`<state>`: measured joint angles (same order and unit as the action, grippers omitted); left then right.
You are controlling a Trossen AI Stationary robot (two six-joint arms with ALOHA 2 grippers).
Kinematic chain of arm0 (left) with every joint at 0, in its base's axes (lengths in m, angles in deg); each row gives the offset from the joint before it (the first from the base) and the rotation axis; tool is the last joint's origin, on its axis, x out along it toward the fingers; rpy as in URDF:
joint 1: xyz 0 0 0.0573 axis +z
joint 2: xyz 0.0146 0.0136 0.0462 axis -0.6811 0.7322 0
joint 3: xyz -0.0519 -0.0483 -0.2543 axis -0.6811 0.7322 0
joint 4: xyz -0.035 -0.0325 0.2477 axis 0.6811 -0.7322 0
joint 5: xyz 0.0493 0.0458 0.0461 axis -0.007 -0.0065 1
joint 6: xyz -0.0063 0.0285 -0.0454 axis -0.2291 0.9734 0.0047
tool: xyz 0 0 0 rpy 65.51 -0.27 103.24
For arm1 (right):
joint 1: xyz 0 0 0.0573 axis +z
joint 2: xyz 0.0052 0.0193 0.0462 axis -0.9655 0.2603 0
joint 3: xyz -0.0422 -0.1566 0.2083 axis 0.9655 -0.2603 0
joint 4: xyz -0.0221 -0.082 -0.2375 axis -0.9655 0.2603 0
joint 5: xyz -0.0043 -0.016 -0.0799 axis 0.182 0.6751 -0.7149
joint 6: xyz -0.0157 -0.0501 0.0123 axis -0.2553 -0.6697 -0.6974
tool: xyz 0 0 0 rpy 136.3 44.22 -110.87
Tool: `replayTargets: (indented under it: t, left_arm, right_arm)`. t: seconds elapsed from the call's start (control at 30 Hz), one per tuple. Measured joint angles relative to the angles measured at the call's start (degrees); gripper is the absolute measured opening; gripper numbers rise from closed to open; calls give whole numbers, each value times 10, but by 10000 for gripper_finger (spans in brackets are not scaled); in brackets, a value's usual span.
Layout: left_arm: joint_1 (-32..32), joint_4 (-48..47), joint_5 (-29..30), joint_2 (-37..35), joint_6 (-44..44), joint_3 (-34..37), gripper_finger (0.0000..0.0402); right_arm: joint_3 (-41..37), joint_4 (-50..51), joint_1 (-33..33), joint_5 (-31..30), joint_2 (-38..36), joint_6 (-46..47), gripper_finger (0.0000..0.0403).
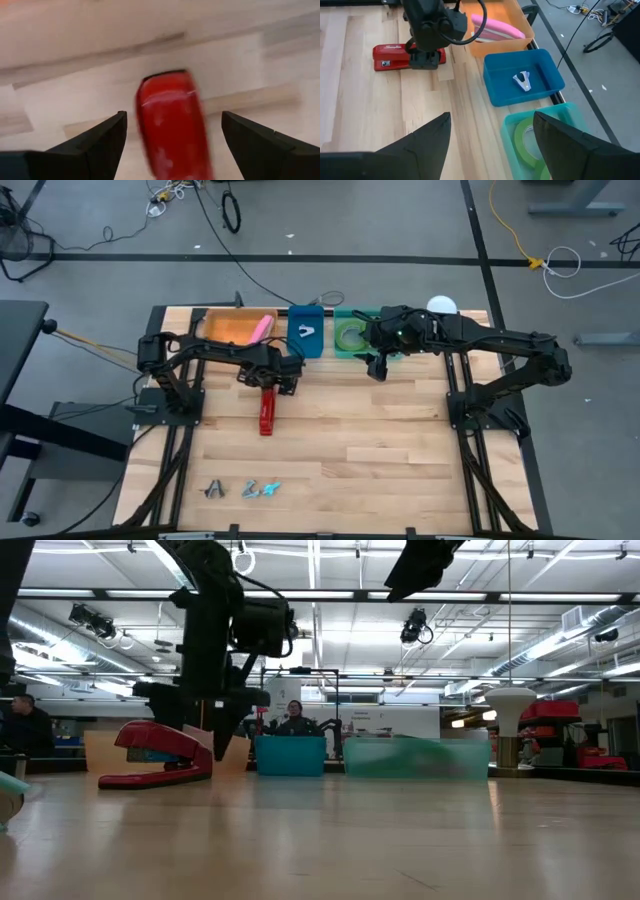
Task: Pick and place Stapler, Stapler remover, tape
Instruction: Put the red stapler into the orange bin
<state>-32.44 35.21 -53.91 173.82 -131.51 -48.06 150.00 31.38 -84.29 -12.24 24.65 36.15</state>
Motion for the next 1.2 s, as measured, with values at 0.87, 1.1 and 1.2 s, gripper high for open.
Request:
replayTargets:
  t: [0.87,1.1,1.2]
  left_arm:
    - [6,48,-1,0,17,23,215]
    - [6,47,-4,0,21,23,204]
    - [6,45,-6,-5,24,23,203]
  right_arm:
    - [0,-5,0,0,0,0,282]
    - [0,-7,0,0,0,2,282]
    - [0,-7,0,0,0,9,282]
